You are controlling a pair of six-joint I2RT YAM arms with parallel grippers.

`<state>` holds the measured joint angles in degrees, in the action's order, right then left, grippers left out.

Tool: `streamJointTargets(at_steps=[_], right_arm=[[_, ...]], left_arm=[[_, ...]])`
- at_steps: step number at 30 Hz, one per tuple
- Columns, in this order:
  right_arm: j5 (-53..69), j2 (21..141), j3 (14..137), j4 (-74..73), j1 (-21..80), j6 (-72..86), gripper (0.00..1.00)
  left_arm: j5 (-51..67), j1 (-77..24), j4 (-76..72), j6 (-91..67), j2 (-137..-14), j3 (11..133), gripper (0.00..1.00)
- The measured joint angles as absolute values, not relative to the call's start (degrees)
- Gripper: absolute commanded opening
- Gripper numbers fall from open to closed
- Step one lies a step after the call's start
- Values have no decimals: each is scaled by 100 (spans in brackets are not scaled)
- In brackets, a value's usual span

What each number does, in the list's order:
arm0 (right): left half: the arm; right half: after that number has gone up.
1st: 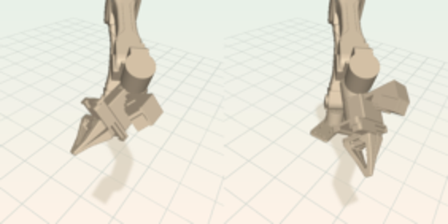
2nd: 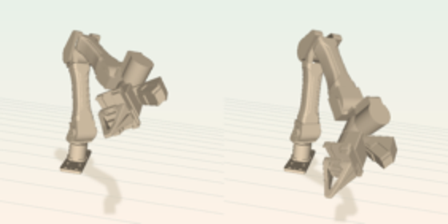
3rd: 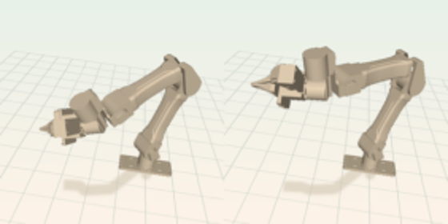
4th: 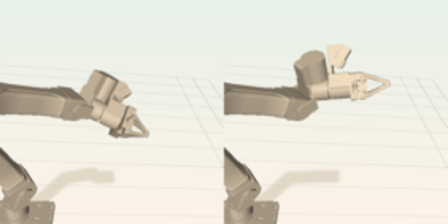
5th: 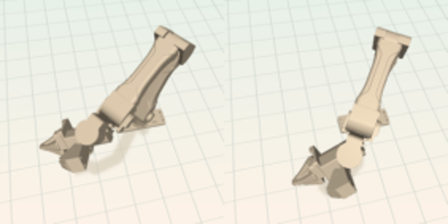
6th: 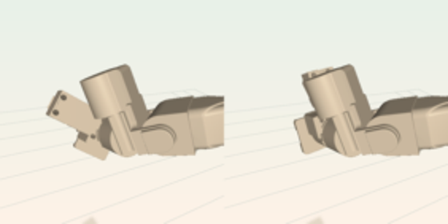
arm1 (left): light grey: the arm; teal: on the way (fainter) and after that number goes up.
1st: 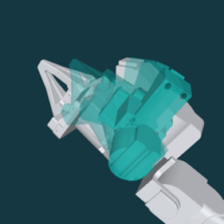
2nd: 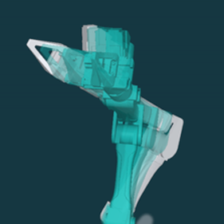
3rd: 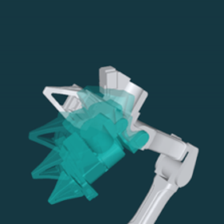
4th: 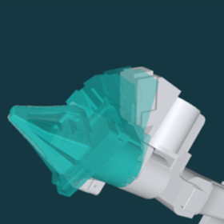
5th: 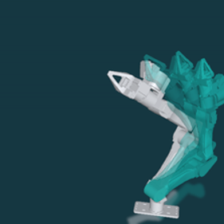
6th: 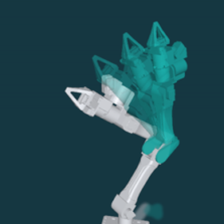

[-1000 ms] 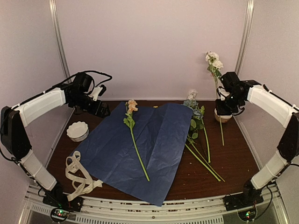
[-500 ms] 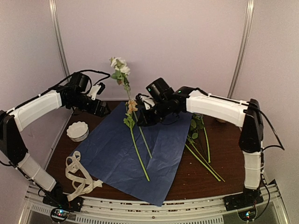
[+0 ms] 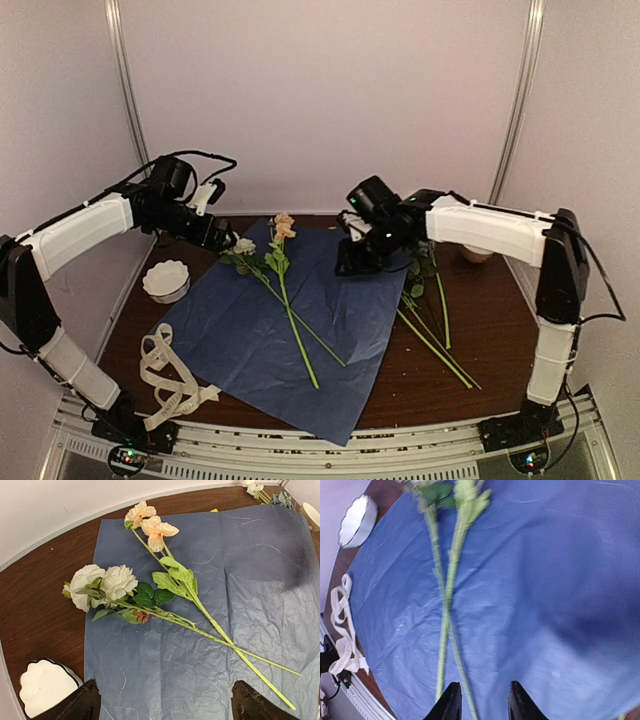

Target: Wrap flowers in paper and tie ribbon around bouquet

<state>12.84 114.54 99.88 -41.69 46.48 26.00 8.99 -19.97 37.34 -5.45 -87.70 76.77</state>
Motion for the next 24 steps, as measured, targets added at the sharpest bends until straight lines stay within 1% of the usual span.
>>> streamJointTargets(at_steps=[3, 4, 6, 7, 10, 13, 17, 19, 21, 22, 24], right_arm=[[869, 10409, 9041, -4097, 3920, 2705, 36], [718, 10154, 8807, -4119, 3623, 2738, 39], [421, 9830, 8372, -4152, 3046, 2779, 44], [301, 9749, 8134, -4185, 2755, 2805, 45], [196, 9780, 7518, -4285, 2239, 2755, 45], [301, 10018, 7043, -4410, 1927, 2672, 45], [563, 10514, 6982, -4528, 1758, 2499, 43], [672, 10726, 7004, -4589, 1758, 2410, 40], [738, 10818, 7098, -4681, 1758, 2355, 33], [801, 10836, 7140, -4698, 1761, 2305, 28], [871, 10884, 7214, -4783, 1758, 2261, 10]], left_arm=[[888, -1997, 3763, -545, -8799, 7697, 94], [882, -1997, 3765, -545, -8807, 7706, 94], [878, -1997, 3769, -545, -8814, 7714, 94], [878, -1997, 3769, -545, -8816, 7717, 94], [880, -1997, 3774, -545, -8823, 7723, 94], [882, -1997, 3778, -545, -8853, 7730, 94], [880, -1997, 3785, -545, -8884, 7730, 94], [880, -1997, 3782, -545, -8884, 7732, 94], [878, -1997, 3785, -545, -8884, 7732, 94], [878, -1997, 3787, -543, -8884, 7732, 94], [875, -1997, 3787, -543, -8884, 7736, 94]])
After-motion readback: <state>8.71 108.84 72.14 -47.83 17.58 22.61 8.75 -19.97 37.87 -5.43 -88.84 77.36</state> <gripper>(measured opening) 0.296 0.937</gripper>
